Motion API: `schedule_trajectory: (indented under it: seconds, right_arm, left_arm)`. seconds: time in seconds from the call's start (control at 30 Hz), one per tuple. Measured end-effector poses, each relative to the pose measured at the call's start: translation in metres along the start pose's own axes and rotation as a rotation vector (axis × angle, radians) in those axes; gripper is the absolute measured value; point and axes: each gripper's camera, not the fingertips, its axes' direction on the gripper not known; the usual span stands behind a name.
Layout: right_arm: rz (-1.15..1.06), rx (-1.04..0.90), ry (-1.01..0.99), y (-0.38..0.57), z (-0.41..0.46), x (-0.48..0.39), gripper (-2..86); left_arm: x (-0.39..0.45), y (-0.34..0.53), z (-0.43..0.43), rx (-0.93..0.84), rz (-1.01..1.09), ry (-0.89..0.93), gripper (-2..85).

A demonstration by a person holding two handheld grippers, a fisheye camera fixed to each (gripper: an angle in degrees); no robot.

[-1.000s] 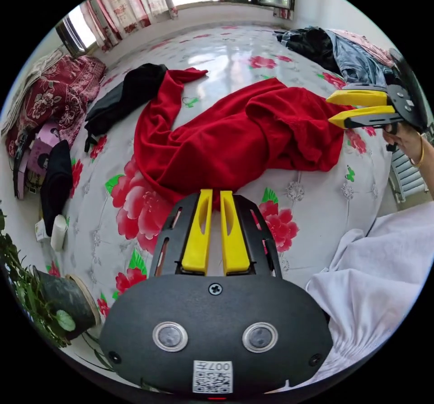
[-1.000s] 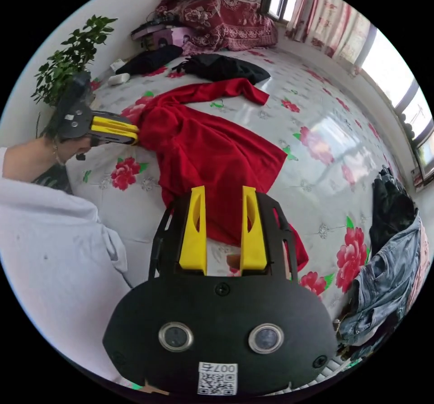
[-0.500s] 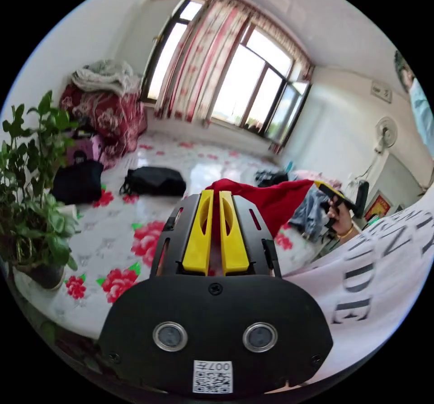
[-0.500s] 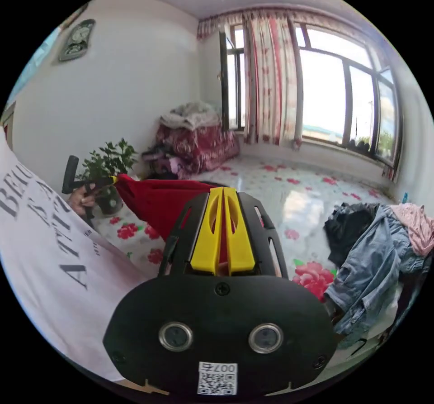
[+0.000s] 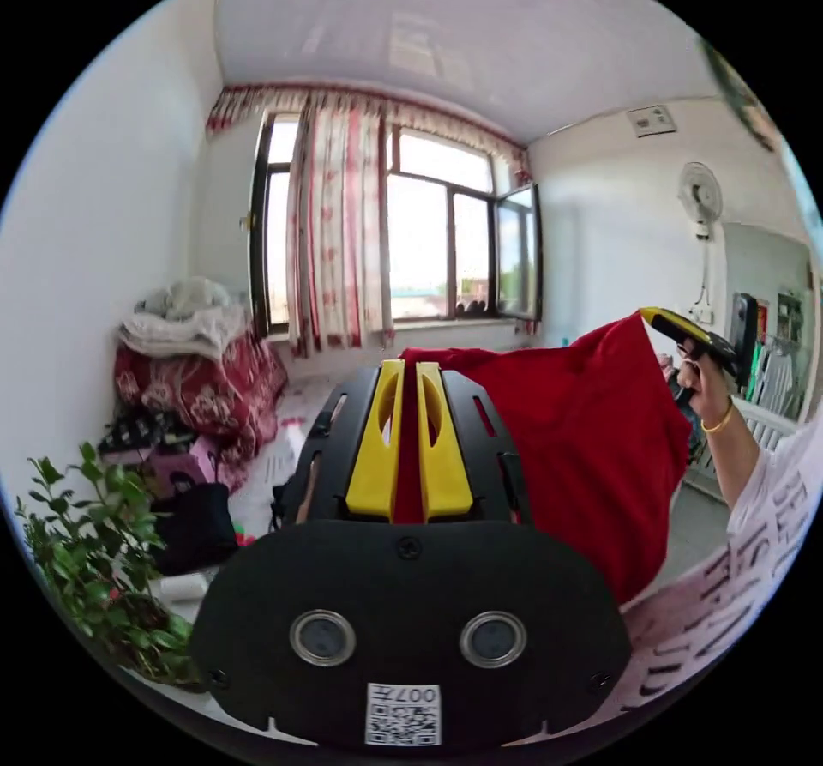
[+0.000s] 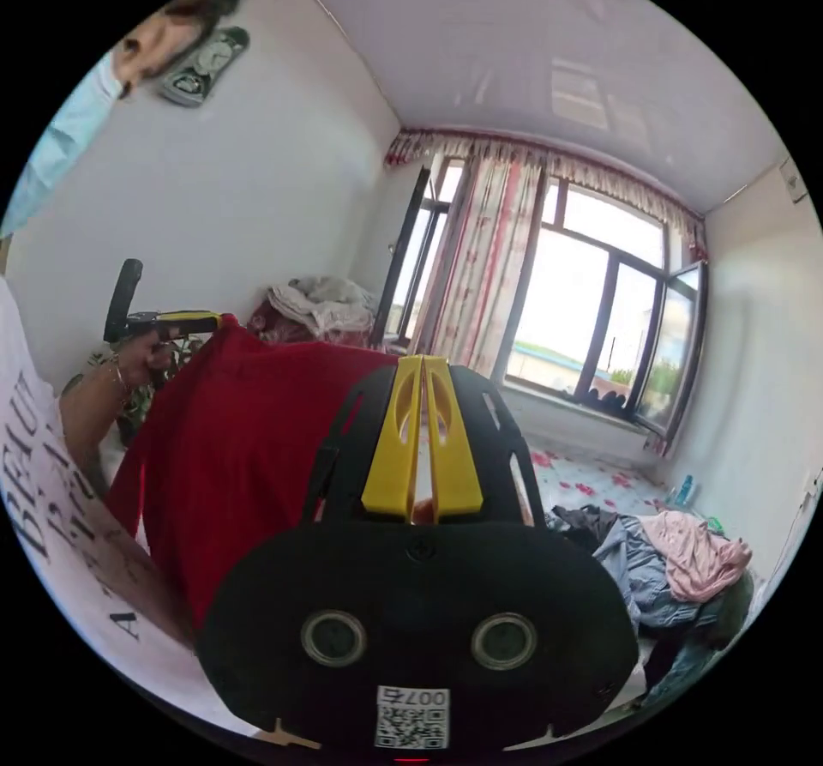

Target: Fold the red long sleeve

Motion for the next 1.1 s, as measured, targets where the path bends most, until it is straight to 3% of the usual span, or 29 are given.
schedule_trajectory:
  seconds: [0.13,0.2,0.43,0.7,0.83,0.9,1.0,1.1]
  right_arm:
    - [0.158,-0.248,0.110,0.030,0.121,0.022,2.6]
    - [0.236,-0.514,0.110,0.082,0.175,0.035,5.2]
    - [0.476,-0.949,-0.015,0.278,0.176,0.034,8.9]
    - [0.273,-1.239,-0.132,0.354,0.221,0.006,6.6]
    - [0.191,-1.267,-0.173,0.350,0.246,0.020,2.1]
    - [0.138,-1.249,0.009,0.339,0.256,0.064,1.0]
    - [0.375,-1.121,0.292,0.316,0.242,0.159,1.2]
    - [0.465,-1.017,0.497,0.300,0.213,0.208,2.3]
  left_arm:
    - [-0.043,0.022,0.124,-0.287,-0.140,-0.099,6.3]
    - [-0.062,0.065,0.170,-0.478,-0.188,-0.173,7.8]
    - [-0.044,0.231,0.162,-0.767,-0.263,-0.129,8.2]
    - [0.019,0.300,0.166,-1.004,-0.269,-0.162,7.8]
    - [0.030,0.304,0.194,-1.097,-0.082,-0.310,3.5]
    - [0.017,0.304,0.215,-1.221,0.056,-0.523,1.0]
    - [-0.031,0.286,0.211,-1.272,-0.044,-0.746,0.0]
    - [-0.050,0.245,0.174,-1.090,-0.182,-0.783,-0.4]
